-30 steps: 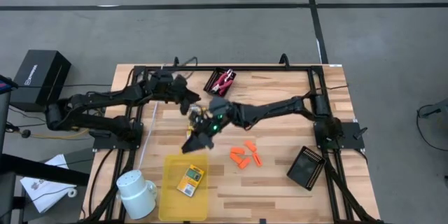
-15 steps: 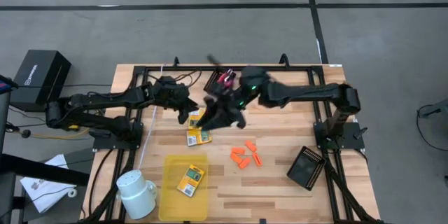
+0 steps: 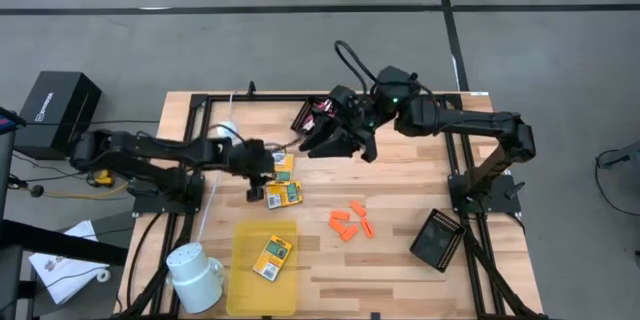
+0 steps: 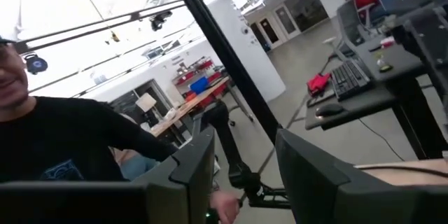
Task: Pick & Place School Supplies
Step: Put the top yellow crayon box into the yellow bin
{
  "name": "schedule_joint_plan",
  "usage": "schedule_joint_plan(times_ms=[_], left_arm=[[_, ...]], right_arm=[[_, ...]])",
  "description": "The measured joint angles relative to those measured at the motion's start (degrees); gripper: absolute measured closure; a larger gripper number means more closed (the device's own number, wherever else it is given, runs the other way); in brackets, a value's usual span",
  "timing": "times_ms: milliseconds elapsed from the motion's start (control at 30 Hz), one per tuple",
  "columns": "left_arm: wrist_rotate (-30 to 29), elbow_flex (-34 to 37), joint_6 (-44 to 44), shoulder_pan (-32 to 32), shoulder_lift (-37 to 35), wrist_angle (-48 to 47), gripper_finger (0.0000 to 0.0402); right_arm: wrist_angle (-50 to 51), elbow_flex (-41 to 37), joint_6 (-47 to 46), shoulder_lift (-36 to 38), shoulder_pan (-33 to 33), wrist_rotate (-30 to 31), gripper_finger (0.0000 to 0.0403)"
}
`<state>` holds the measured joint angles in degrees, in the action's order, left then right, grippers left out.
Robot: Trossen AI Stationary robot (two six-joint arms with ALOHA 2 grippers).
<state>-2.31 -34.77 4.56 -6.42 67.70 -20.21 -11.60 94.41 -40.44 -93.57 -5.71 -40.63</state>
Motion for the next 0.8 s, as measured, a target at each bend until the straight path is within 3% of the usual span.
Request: schedule_joint_plan(times_ms=[267,467,800], left_arm=[[-6.5,-2.3,0.9,7.9,8.5,-0.5,0.0303],[-12.2,-4.4,1.6,9.5,14.6,-0.7,0.0303],[-12.3,-5.0,2.6,9.6,18.9,-0.6,0.0303]], right_arm=[[1.0,-0.1,0.6,-0.3,-0.2,-0.4,0.0258],[0.9,-0.1,0.6,-0.4,0.1,-0.4,0.0258],[0.8,-0.1,0.6,-0.4,0.9,-0.3,0.0258]])
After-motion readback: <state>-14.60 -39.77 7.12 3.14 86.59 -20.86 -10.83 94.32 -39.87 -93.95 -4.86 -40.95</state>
